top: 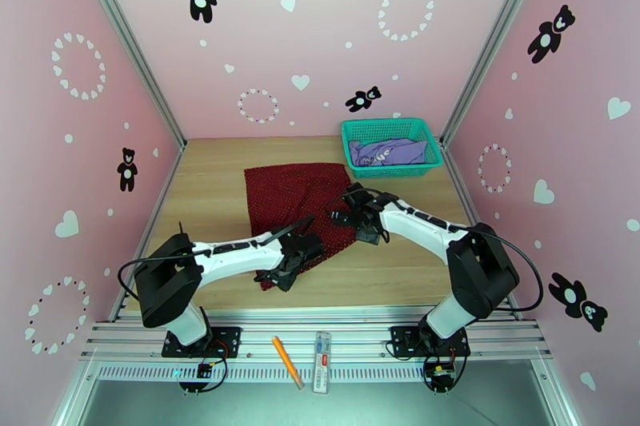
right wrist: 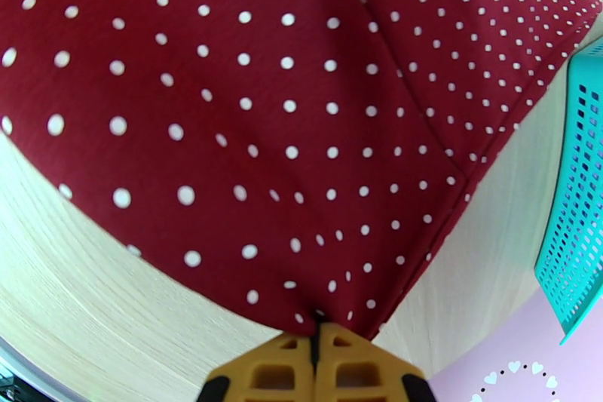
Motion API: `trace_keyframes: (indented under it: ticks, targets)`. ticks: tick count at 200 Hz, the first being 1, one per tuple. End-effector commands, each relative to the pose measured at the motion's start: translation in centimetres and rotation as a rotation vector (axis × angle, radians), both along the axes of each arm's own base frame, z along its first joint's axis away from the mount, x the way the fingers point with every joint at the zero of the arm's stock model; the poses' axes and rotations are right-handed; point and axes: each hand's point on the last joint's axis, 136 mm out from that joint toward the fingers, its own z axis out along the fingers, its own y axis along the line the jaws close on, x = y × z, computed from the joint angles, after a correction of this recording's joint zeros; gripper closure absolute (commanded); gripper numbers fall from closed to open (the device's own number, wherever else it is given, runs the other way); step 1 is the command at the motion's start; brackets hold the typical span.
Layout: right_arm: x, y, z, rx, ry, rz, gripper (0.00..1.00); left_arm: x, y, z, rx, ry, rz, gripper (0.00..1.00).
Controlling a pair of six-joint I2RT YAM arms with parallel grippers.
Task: Fold and stack the mixed laundry pile
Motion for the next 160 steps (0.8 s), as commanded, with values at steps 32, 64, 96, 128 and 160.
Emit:
trace_keyframes:
  ticks: [32, 64, 96, 128, 160]
  targets:
    - [0.1, -1.8, -0.1, -0.048, -0.016, -0.023, 1.0, 0.4, 0.2, -1.1, -0.087, 0.03, 0.102, 0.47]
    - [0.3, -2.1, -0.6, -0.059, -0.007, -0.034, 1.0, 0.3, -1.5, -0.1, -0.183, 0.058, 0.075, 0.44]
    - [0.2, -2.4, -0.9, -0.072, 0.001, -0.041, 1.0, 0.1, -2.0, -1.2, -0.211, 0.117, 0.067, 0.44]
    - [0.2, -2.4, -0.8, -0.074, -0.004, -0.04, 1.0, -0.6, -1.5, -2.8, -0.193, 0.171, 0.085, 0.46]
    - [0.3, -2.5, -0.7, -0.077, -0.006, -0.042, 1.0, -1.4, -1.5, -3.9, -0.185, 0.218, 0.12, 0.57]
